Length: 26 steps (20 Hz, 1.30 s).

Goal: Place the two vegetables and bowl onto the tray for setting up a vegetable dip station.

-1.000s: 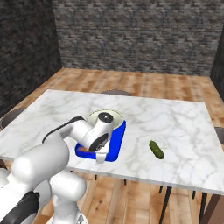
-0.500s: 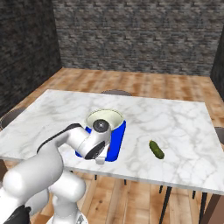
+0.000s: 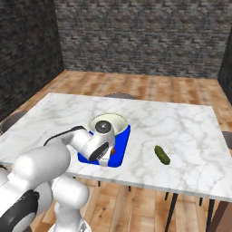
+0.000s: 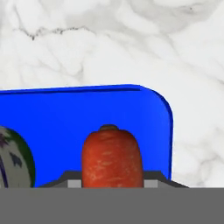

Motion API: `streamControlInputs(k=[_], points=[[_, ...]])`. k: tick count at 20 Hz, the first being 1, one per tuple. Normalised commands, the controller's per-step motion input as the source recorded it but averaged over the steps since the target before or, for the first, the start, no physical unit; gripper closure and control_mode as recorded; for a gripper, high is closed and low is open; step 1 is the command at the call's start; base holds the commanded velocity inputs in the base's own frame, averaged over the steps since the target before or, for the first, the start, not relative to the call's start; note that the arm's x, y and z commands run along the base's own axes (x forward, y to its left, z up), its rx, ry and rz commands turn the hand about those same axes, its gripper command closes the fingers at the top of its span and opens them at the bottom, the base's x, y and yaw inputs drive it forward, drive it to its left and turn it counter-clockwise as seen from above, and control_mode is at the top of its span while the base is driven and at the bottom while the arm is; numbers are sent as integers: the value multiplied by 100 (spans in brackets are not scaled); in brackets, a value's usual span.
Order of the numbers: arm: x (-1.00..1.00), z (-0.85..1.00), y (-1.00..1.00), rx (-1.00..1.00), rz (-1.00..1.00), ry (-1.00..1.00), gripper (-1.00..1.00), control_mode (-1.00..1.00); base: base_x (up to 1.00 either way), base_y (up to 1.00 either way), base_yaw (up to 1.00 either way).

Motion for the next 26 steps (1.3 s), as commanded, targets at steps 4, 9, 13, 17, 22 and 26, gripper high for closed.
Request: streamControlInputs(k=[4,9,13,17,22,26], points=[[31,-17,0,0,0,-1,100,-100,0,0,0],[26,-21,0,-1,0,0,100,-100,0,0,0],[19,-18,0,-2,0,-3,100,-100,0,0,0],[14,-15,0,-1,0,-6,100,-100,0,0,0],[2,-2,0,0,0,0,-100,-100,0,0,0],[0,0,0,0,0,0,-100,-100,0,0,0]])
